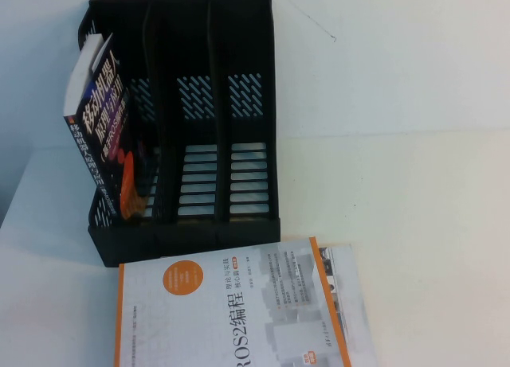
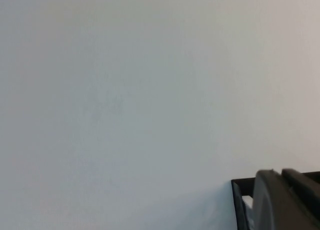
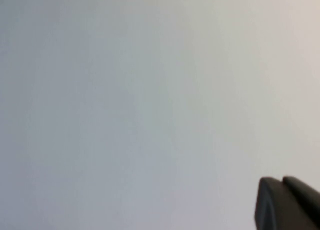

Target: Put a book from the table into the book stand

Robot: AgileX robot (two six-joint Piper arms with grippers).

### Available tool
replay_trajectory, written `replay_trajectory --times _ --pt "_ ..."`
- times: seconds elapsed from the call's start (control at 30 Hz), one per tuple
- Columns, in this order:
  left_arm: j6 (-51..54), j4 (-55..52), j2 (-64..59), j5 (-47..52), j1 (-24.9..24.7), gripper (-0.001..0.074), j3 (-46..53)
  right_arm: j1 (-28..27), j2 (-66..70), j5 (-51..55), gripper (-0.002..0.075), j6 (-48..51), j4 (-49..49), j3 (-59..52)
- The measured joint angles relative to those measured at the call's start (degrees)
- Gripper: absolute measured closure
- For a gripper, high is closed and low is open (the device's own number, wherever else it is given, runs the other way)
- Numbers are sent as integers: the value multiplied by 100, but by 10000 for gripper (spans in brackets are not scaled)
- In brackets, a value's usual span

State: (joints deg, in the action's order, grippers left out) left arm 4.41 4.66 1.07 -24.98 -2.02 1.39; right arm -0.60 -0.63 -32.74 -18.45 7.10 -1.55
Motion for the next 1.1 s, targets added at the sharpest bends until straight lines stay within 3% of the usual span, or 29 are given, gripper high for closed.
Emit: replay_trajectory --times 0.13,0.27,0.37,0.57,0.67,0.87,1.1 --pt "-96 12 0 -162 0 738 0 0 0 -208 723 -12 0 0" --pt "-821 22 0 -350 0 738 0 0 0 -288 723 -12 -223 0" --pt "-1037 22 0 468 0 738 -366 0 -10 2 722 -39 -616 28" --pt "-602 22 -25 2139 0 738 -1377 0 57 3534 722 -592 -899 1361" --pt "-521 25 -300 2639 0 738 -1649 0 455 4748 722 -423 -899 2064" --pt "-532 180 -1515 3903 0 738 -1985 0 1794 6273 721 618 -1183 3191" --pt "-532 1290 -3124 4556 0 738 -2318 0 4096 7718 721 2586 -2797 4021"
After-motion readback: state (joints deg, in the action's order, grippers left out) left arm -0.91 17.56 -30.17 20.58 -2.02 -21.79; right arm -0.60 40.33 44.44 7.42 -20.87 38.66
